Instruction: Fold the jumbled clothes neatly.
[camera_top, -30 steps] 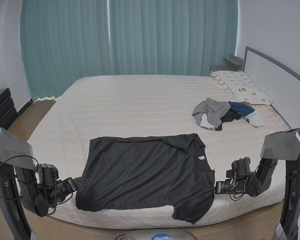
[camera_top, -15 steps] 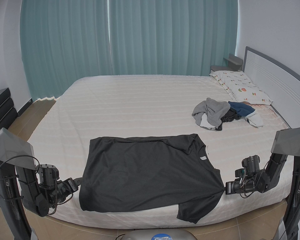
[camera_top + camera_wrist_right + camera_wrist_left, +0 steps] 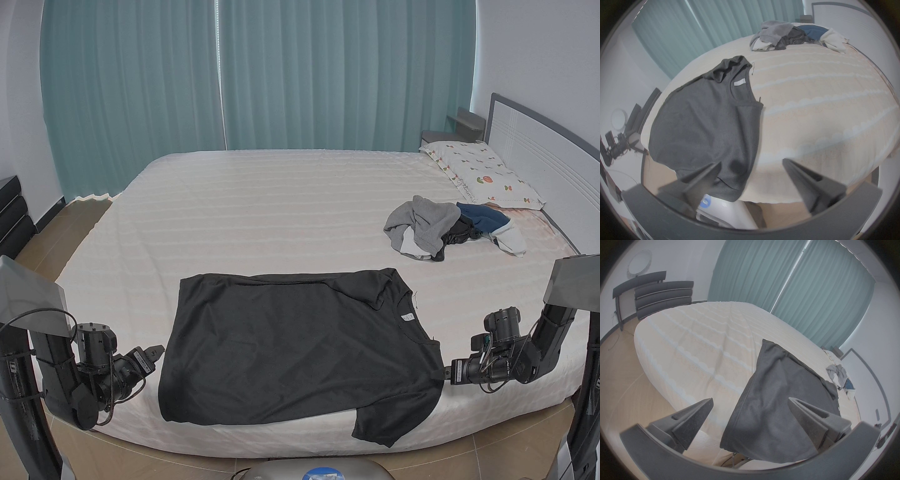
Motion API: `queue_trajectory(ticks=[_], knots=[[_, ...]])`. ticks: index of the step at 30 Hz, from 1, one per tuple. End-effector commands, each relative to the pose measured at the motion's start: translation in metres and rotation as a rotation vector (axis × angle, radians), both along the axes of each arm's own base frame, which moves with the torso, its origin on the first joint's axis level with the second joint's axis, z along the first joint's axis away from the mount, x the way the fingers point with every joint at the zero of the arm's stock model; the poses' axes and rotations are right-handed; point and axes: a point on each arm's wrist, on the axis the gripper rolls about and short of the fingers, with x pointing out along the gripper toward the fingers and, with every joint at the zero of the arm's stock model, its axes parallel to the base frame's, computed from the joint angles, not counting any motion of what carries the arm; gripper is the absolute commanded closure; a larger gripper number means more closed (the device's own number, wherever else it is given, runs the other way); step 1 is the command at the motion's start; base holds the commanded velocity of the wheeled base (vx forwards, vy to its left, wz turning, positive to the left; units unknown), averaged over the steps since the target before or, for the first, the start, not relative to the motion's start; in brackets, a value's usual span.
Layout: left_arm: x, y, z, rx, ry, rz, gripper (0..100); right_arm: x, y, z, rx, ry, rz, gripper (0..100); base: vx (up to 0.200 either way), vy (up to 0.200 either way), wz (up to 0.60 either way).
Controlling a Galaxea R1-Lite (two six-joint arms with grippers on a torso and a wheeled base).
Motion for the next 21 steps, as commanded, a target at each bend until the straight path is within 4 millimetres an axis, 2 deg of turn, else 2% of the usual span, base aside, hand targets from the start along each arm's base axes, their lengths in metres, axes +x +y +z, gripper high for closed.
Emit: queue_trajectory(ticks=[1,4,12,14,21], knots=[[0.006,0.002,0.005,-0.065,-0.036,0.043,0,0.010,0.003,0.024,0.064,-0.079,-0.058,0,0.000,0.000,0.00],[0.006,0.000,0.004,-0.066,-0.035,0.040,0,0.017,0.006,0.034,0.123,-0.106,-0.110,0,0.000,0.000,0.00],[0.012,0.000,0.005,-0.087,-0.057,0.050,0,0.030,0.014,0.039,0.225,-0.117,-0.177,0,0.000,0.000,0.00],[0.014,0.000,0.005,-0.118,-0.064,0.068,0,0.035,0.014,0.046,0.280,-0.134,-0.209,0,0.000,0.000,0.00],[0.015,0.000,0.005,-0.123,-0.066,0.071,0,0.038,0.015,0.046,0.315,-0.134,-0.233,0,0.000,0.200,0.00]])
